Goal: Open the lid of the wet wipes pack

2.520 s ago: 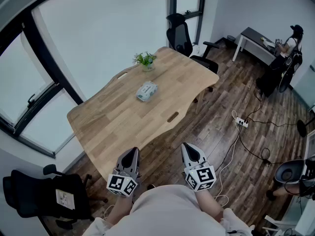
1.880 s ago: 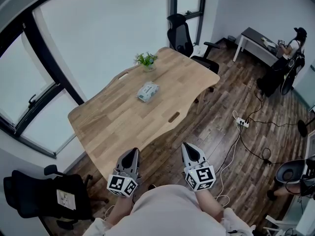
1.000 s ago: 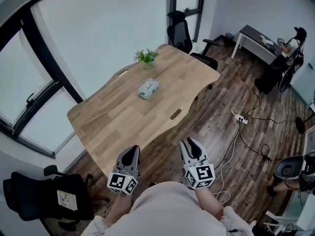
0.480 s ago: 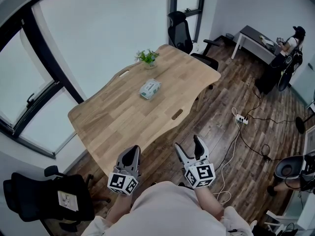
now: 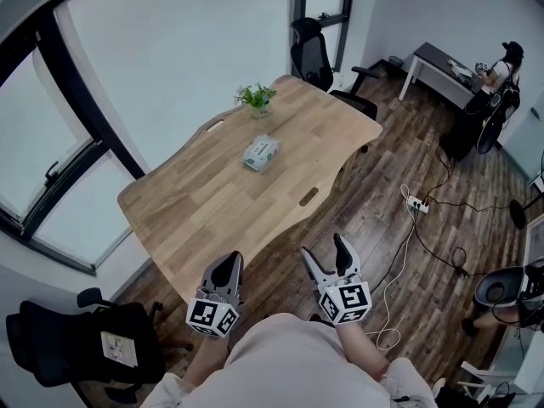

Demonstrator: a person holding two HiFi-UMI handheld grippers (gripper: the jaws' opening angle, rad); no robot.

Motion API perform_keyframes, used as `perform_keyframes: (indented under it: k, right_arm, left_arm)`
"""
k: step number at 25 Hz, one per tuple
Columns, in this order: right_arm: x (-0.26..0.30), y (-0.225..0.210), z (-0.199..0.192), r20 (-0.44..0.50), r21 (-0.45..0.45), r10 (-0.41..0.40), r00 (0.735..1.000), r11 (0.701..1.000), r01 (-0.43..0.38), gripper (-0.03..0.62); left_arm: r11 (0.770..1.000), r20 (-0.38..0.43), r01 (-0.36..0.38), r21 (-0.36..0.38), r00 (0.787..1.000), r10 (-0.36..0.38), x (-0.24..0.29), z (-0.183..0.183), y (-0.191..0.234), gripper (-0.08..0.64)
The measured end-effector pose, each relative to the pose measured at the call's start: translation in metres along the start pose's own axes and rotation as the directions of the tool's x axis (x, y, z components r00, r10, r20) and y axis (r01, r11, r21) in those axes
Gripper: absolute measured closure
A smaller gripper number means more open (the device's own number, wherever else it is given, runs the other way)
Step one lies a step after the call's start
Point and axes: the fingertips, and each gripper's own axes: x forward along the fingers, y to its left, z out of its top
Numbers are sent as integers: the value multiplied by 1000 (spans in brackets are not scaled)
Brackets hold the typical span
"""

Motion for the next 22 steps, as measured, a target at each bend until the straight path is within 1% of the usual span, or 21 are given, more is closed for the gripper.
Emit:
perform_keyframes:
  k: [13,22]
  right_arm:
    - [15,16,-8,-8,-6,-38,999,999,38,238]
    - [29,29,-12,-19,-9,-38,999,999,38,239]
  left_arm:
    - [1000,-12,23,4,1000,-23,-1,-1,32,540]
    - [1000,-11,23,5,1000,-23,-2,0,52,540]
